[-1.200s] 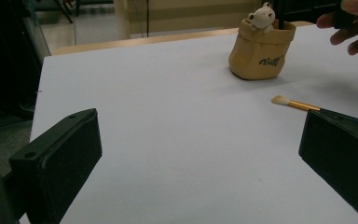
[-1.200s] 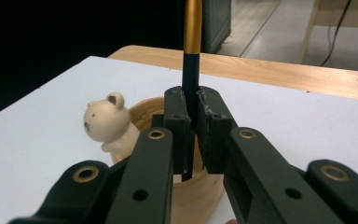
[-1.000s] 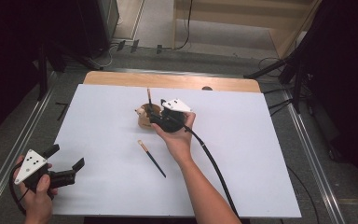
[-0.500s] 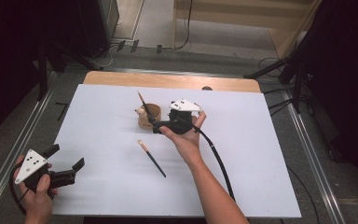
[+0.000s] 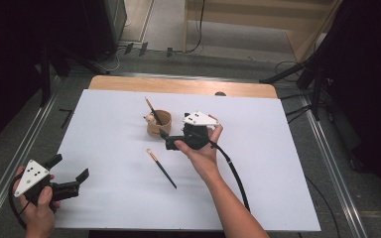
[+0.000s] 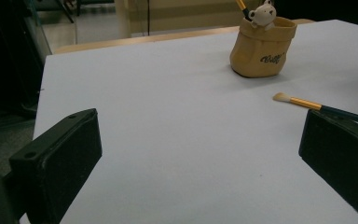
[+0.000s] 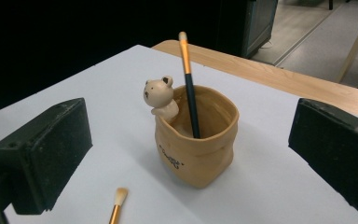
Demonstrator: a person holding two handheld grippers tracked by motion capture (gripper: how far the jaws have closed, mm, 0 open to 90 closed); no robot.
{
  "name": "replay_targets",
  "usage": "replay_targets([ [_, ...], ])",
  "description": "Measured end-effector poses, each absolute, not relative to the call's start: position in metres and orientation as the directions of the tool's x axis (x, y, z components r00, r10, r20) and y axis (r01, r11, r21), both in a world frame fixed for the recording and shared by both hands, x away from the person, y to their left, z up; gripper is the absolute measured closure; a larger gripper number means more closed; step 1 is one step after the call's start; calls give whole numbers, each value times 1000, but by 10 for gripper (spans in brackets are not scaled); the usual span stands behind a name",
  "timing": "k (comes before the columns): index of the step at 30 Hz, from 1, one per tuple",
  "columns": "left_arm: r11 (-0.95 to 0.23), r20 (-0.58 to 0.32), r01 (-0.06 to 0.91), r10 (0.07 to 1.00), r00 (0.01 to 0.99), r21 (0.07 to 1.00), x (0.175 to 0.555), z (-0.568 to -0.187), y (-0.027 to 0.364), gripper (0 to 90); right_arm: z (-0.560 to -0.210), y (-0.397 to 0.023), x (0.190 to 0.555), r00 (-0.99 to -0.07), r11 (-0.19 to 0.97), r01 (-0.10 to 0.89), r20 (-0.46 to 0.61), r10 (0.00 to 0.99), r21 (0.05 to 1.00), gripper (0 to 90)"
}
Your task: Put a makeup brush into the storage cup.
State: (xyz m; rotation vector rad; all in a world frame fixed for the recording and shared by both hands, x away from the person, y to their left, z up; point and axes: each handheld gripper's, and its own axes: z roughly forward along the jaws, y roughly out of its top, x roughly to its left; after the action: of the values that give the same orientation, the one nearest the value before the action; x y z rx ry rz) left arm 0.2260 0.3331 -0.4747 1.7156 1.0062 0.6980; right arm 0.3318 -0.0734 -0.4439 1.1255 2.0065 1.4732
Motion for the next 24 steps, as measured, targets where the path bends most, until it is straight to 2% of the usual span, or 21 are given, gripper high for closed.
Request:
replay_targets([
  [24, -167, -4, 302, 870, 494, 939, 226, -474, 331, 0, -443, -65, 301, -667, 147, 359, 143, 731, 922, 0],
])
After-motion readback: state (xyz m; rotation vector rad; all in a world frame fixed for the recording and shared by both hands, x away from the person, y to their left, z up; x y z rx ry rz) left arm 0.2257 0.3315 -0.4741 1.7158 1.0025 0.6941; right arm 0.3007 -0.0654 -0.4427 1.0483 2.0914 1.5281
